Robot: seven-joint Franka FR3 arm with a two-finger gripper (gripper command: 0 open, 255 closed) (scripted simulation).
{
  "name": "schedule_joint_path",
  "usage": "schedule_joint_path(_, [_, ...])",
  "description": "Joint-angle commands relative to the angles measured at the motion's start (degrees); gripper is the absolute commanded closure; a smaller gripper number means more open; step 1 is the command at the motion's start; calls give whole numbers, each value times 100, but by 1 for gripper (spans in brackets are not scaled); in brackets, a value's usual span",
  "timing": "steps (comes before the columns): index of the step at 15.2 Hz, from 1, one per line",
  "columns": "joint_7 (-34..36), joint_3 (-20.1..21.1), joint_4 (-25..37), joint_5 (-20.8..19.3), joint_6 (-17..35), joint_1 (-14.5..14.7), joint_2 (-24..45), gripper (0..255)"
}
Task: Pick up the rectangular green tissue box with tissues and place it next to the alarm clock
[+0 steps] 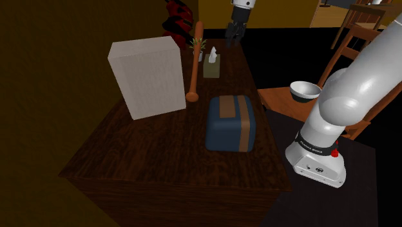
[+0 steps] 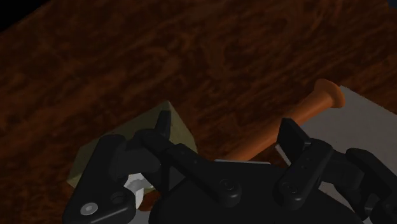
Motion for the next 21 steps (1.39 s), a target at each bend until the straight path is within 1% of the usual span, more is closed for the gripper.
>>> schedule_joint_path(1, [-331, -213, 359, 336, 57, 42, 497, 0])
schedule_joint_path(4, [-840, -475, 976, 915, 11, 32, 1268, 0])
schedule_joint_path(6, [-1167, -598, 1437, 1335, -93, -33, 1806, 0])
schedule_joint_path(8, [-1464, -671, 1941, 1762, -249, -152, 2357, 0])
schedule_joint_path(11, [-1800, -683, 2734, 2342, -543, -417, 3154, 0])
schedule_joint_path(18, [-1879, -577, 2391, 2458, -83, -334, 3262, 0])
schedule_joint_path(21, [-1886, -570, 2366, 2470, -47, -327, 3274, 0])
